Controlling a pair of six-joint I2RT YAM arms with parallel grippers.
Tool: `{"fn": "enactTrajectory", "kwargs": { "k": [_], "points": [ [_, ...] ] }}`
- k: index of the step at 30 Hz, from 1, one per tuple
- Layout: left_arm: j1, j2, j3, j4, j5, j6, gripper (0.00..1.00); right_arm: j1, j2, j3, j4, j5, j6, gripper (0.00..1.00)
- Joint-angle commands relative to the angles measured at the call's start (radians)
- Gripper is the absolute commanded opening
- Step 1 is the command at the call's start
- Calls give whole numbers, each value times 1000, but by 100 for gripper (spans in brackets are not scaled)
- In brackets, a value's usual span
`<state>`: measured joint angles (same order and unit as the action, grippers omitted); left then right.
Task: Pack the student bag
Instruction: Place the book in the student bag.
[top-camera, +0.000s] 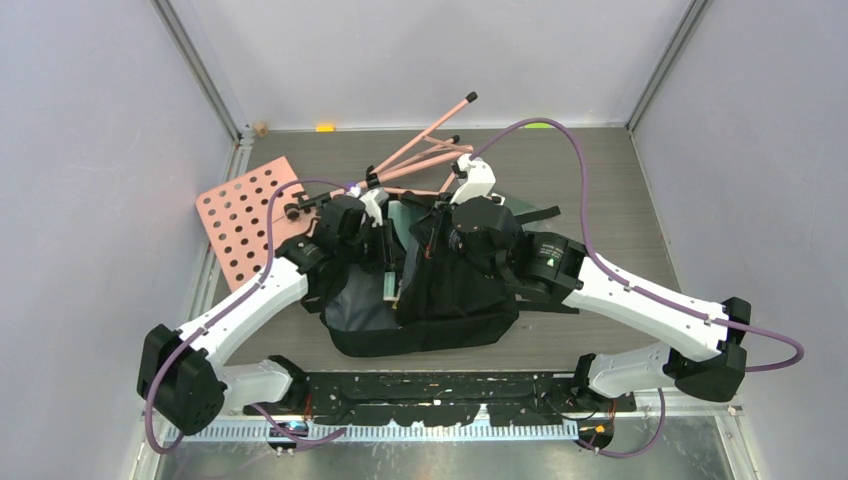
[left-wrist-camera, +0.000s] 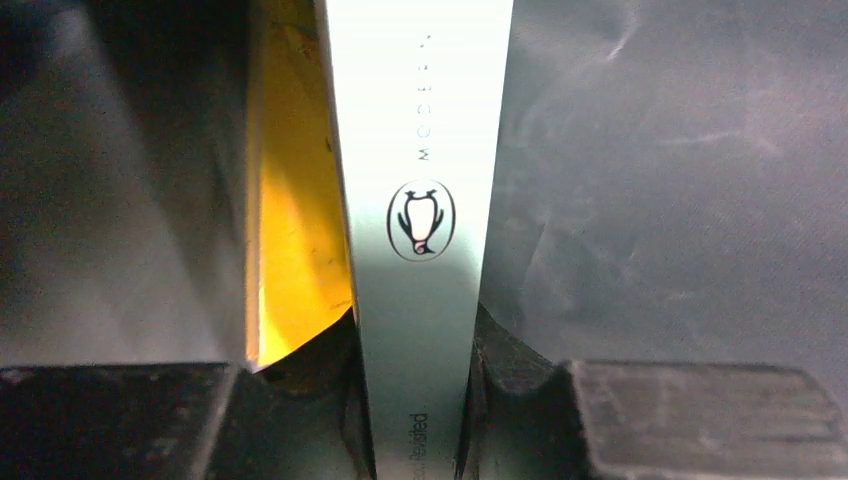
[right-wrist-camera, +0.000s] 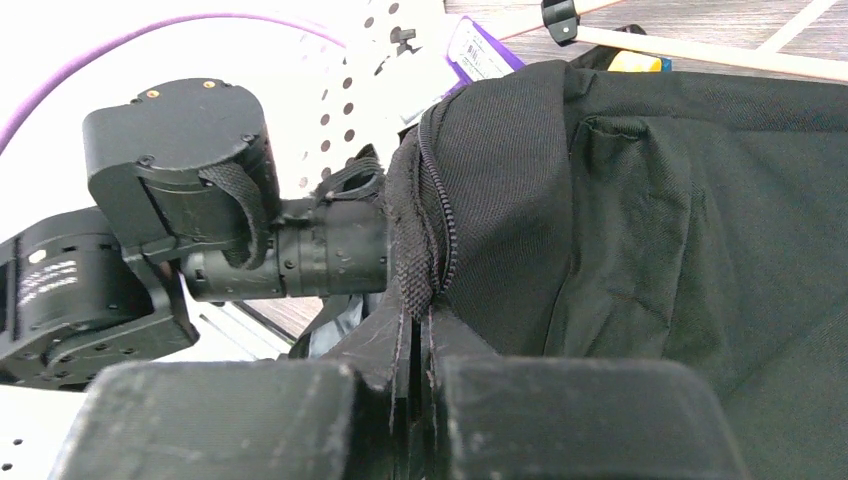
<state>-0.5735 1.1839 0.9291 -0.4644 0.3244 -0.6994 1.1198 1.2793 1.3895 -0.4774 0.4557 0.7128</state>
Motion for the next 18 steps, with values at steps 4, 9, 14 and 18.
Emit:
{"fn": "enactTrajectory", "kwargs": {
  "k": [4,9,14,18],
  "points": [
    [-77,27,-56,458,2,-58,0,11,-19,49,124,56,1,1],
    [-89,39,-115,514,-87,-40,0,19,-15,47,125,72,1,1],
    [-89,23,-81,347,-158,33,33,22,-19,43,120,92,-5,1],
    [-89,-64,-55,208,-296,88,62,23,-39,33,117,109,-9,1]
  ]
}}
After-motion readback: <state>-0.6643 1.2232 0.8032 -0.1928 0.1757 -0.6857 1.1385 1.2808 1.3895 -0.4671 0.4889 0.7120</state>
